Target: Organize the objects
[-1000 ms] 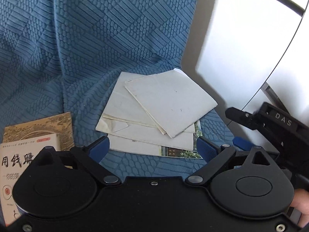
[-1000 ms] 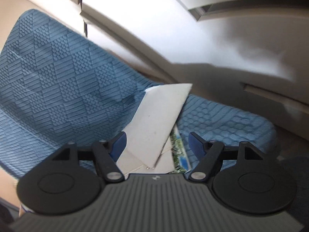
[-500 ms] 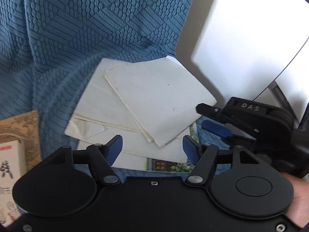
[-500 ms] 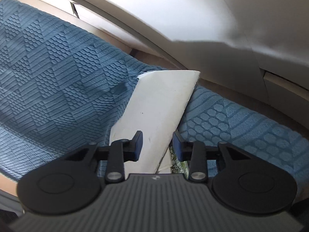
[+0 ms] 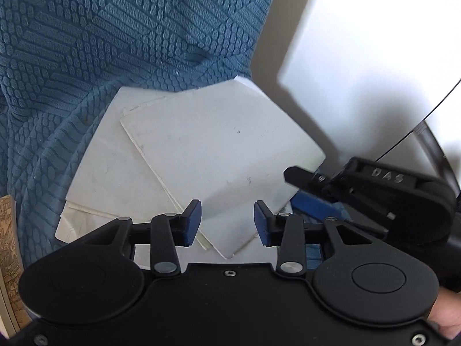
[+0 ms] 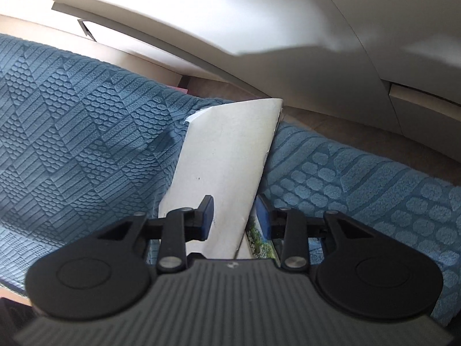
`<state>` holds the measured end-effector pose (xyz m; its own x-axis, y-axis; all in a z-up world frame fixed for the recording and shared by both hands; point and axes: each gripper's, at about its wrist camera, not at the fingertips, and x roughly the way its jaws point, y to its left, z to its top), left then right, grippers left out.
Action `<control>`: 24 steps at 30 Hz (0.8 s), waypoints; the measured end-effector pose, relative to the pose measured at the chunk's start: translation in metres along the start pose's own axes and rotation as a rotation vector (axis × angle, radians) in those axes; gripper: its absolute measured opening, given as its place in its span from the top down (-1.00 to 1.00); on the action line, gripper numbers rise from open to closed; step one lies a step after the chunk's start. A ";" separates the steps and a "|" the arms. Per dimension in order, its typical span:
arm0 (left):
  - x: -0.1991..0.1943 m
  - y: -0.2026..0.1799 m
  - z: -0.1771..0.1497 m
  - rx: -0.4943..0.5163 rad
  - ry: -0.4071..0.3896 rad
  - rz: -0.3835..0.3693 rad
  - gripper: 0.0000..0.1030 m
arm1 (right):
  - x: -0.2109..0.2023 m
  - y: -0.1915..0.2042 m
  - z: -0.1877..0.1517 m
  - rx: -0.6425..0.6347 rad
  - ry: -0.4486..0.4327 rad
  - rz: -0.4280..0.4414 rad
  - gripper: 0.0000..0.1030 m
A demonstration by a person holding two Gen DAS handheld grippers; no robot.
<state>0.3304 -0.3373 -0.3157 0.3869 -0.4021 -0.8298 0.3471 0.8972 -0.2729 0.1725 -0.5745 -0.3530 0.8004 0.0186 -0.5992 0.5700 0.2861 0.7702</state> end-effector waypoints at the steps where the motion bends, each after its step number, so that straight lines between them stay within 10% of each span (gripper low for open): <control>1: 0.001 0.003 0.000 -0.013 0.002 -0.010 0.27 | 0.000 -0.001 0.001 0.014 0.000 0.004 0.33; 24: 0.006 0.011 0.007 -0.027 0.037 -0.066 0.33 | 0.000 -0.021 0.002 0.199 -0.048 0.244 0.15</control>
<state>0.3424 -0.3310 -0.3202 0.3320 -0.4542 -0.8267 0.3473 0.8737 -0.3405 0.1610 -0.5826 -0.3689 0.9232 0.0175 -0.3840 0.3813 0.0855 0.9205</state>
